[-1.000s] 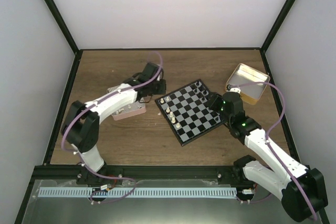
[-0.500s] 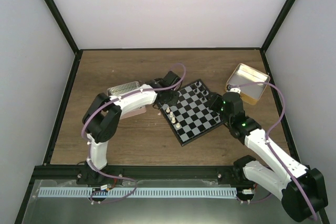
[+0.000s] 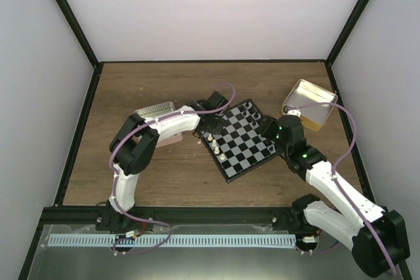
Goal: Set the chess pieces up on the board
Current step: Place the chess piece on the chessboard, then pick up the chess piece from the storage box.
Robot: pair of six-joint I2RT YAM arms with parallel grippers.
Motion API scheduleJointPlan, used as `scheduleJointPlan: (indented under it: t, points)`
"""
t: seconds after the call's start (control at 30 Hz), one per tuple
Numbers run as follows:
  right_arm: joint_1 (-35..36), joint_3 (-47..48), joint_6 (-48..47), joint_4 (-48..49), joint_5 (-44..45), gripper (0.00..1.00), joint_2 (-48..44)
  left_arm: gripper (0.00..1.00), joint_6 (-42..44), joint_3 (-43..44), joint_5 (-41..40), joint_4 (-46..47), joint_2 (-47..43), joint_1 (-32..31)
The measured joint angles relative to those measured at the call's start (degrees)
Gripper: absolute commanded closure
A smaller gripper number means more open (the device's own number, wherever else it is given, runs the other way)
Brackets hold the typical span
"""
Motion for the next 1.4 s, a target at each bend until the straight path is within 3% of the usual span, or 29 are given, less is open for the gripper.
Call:
scheduleJointPlan:
  t: [0.17, 0.5, 0.8, 1.2, 1.4]
  points:
    - [0.00, 0.00, 0.00, 0.00, 0.00, 0.44, 0.00, 0.74, 0.09, 0.02, -0.24, -0.09, 0.02, 0.00]
    - [0.00, 0.00, 0.00, 0.02, -0.02, 0.44, 0.02, 0.71, 0.17, 0.04, -0.17, -0.94, -1.16, 0.00]
    - [0.00, 0.00, 0.00, 0.04, -0.09, 0.44, 0.17, 0.70, -0.74, -1.42, -5.53, 0.59, -12.13, 0.72]
    - [0.00, 0.00, 0.00, 0.07, -0.50, 0.44, 0.83, 0.66, -11.37, -19.96, -10.29, 4.87, -21.03, 14.80]
    - [0.00, 0.00, 0.02, 0.09, -0.66, 0.44, 0.85, 0.65, -13.64, -26.82, -11.93, 5.14, -24.57, 15.69]
